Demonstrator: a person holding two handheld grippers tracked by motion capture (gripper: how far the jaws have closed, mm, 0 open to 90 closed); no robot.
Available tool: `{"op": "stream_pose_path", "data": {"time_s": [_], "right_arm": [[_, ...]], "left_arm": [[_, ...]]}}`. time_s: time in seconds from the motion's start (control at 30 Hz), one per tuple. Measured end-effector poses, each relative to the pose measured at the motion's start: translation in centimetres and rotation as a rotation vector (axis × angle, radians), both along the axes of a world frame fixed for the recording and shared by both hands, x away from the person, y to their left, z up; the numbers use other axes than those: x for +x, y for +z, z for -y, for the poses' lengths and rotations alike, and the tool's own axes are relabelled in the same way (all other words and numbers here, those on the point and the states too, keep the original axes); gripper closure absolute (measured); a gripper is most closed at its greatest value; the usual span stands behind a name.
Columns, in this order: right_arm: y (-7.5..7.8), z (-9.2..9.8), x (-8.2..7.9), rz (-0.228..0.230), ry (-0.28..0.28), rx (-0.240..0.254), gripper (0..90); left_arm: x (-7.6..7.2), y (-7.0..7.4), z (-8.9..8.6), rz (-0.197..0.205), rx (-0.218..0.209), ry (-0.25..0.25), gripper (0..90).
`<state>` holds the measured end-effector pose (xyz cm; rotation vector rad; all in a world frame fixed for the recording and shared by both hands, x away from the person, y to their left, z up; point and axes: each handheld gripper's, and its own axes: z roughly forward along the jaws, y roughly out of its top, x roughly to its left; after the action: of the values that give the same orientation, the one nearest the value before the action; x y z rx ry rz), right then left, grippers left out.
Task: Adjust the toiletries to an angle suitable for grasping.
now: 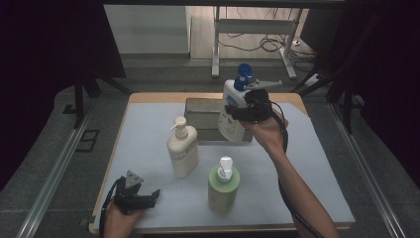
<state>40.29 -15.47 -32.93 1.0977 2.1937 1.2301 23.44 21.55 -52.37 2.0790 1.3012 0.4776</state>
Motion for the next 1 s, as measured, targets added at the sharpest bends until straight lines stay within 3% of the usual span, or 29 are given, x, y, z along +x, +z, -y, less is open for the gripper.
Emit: {"op": "stream_pose_path", "data": {"time_s": [1.0], "right_arm": [[-0.4,-4.4,4.6,0.006,-0.019,-0.004,40.7]], "left_arm": [[0.0,0.0,0.0,0.0,-0.001,0.0,10.6]]}}
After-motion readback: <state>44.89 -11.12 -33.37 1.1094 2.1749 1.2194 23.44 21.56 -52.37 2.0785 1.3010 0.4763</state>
